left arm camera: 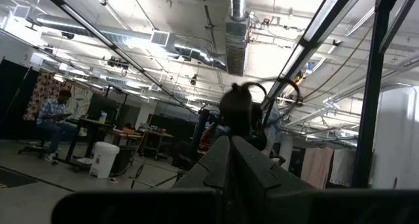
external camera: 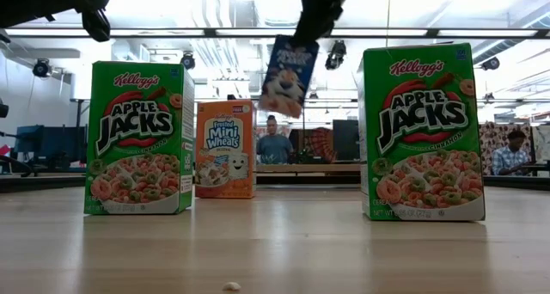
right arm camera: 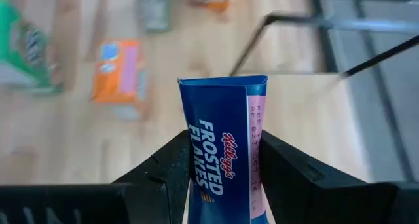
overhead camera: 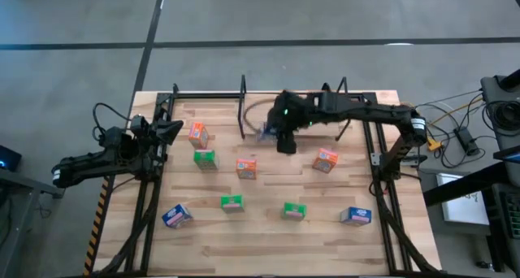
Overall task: Stack cereal on shelf
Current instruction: Put the top blue cereal box on the shelf
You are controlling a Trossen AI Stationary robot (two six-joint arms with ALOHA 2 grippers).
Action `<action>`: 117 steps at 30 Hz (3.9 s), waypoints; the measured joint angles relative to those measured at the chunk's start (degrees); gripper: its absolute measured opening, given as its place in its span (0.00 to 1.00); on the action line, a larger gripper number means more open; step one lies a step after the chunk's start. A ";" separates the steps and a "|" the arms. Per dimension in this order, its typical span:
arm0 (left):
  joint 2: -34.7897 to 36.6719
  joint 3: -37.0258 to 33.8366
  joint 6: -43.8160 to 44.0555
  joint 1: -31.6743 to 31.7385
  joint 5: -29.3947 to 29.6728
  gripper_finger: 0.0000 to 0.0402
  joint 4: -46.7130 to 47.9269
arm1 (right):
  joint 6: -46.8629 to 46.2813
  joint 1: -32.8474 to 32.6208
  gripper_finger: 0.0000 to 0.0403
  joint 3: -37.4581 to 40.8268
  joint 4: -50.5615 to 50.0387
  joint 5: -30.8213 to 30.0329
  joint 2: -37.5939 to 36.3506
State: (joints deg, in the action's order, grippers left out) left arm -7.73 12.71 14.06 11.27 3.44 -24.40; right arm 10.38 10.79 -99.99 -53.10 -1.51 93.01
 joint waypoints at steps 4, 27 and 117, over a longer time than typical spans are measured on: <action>0.00 0.00 0.00 0.00 0.00 0.00 -0.01 | 3.51 4.82 0.37 -2.13 0.37 0.03 0.85; 0.00 0.00 -0.02 0.02 0.02 0.00 -0.31 | 10.75 18.15 0.43 -3.16 4.61 6.48 13.69; -3.17 0.00 -5.22 0.02 1.07 0.00 -7.68 | -3.70 13.51 0.03 52.68 72.25 -7.50 -6.20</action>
State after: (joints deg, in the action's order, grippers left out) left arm -10.90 12.71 8.84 11.29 4.51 -32.09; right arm 6.68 24.29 -47.31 19.15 -9.00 86.82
